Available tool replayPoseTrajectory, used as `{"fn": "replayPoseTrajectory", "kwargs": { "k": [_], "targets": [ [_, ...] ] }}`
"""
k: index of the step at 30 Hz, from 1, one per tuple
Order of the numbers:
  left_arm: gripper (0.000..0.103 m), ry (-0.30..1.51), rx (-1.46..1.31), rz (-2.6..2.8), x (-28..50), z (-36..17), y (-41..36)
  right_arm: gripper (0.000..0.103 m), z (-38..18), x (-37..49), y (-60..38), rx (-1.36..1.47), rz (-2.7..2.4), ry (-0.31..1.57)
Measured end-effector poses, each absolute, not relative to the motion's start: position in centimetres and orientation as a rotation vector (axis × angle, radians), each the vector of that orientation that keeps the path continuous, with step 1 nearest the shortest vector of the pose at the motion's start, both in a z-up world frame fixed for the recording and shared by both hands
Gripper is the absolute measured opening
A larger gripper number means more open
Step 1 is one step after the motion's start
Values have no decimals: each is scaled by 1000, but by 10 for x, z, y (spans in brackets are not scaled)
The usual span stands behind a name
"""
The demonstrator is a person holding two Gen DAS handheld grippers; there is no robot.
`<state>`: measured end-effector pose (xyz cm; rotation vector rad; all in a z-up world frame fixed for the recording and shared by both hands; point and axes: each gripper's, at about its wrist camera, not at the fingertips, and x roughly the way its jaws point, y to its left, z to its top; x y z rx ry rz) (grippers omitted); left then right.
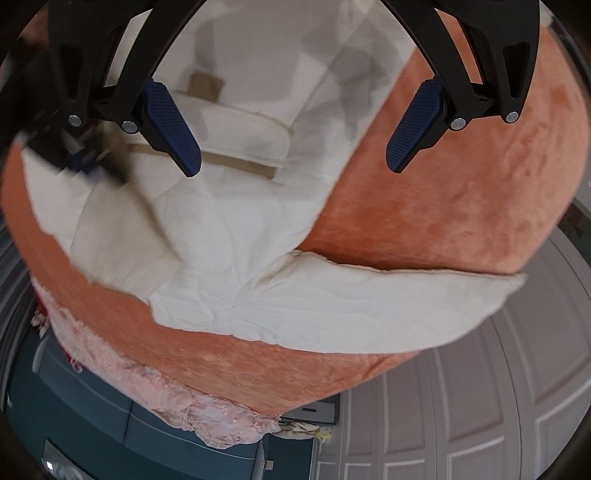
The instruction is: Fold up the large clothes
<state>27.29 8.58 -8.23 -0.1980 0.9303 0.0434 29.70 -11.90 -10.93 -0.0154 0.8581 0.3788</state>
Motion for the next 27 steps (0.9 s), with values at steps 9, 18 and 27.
{"fn": "replayPoseTrajectory", "kwargs": {
  "k": [9,18,27],
  "targets": [
    [98,984,-365,-42,295,-90,75,48,-87,249,-157,120,384,798],
    [98,1133,-460,-120,326,-125,36,49,-91,216,-347,518,-75,783],
    [49,1120,-405,-110,332,-126,13,42,-129,221,-422,852,-172,767]
  ]
}}
